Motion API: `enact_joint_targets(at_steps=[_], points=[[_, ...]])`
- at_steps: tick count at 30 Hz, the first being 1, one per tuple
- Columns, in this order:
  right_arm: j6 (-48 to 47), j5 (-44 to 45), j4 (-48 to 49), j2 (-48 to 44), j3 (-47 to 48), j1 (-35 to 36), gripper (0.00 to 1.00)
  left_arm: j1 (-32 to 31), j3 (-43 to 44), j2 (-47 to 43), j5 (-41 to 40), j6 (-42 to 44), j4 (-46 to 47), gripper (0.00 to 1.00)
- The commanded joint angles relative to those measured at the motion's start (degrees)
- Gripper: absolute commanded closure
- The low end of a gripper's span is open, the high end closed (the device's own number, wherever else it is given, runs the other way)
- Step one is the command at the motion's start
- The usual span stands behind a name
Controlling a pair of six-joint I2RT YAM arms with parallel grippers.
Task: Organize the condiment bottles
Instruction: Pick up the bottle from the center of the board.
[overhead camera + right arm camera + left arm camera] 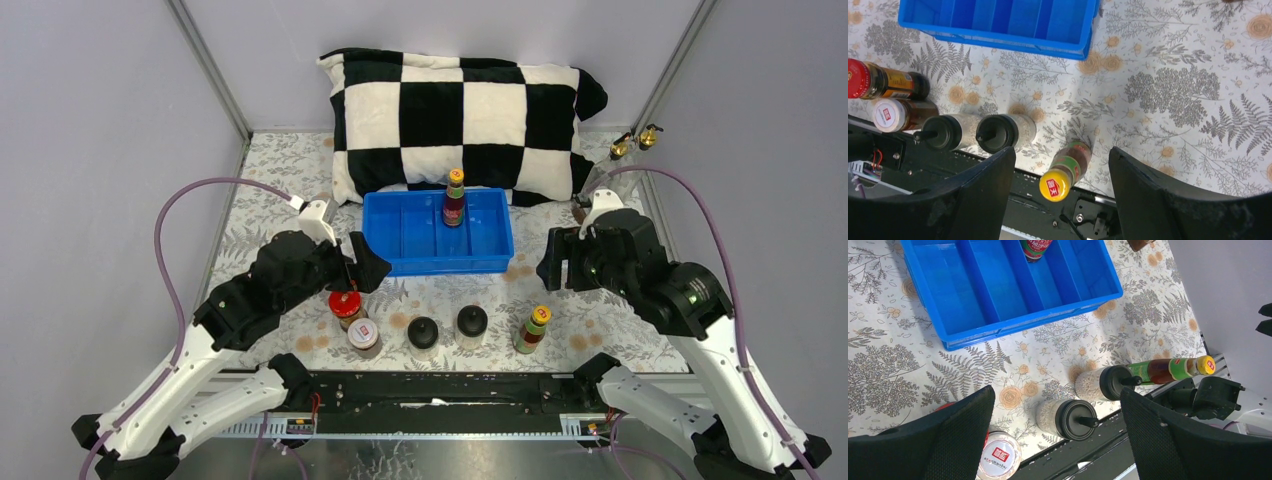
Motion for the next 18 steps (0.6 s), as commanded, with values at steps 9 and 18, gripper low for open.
enact_joint_targets(at_steps=[9, 18], points=[[1.75, -4.08, -7.64, -2.45, -4.12, 0.49, 0.24, 0.34, 0.4, -2.23, 0.59, -1.42, -0.79, 0.01], [2.48, -6.59, -8.7, -3.27, -6.24, 0.72, 0.17, 0.33, -0.05, -2.13, 1.43, -1.63, -0.2, 0.01]])
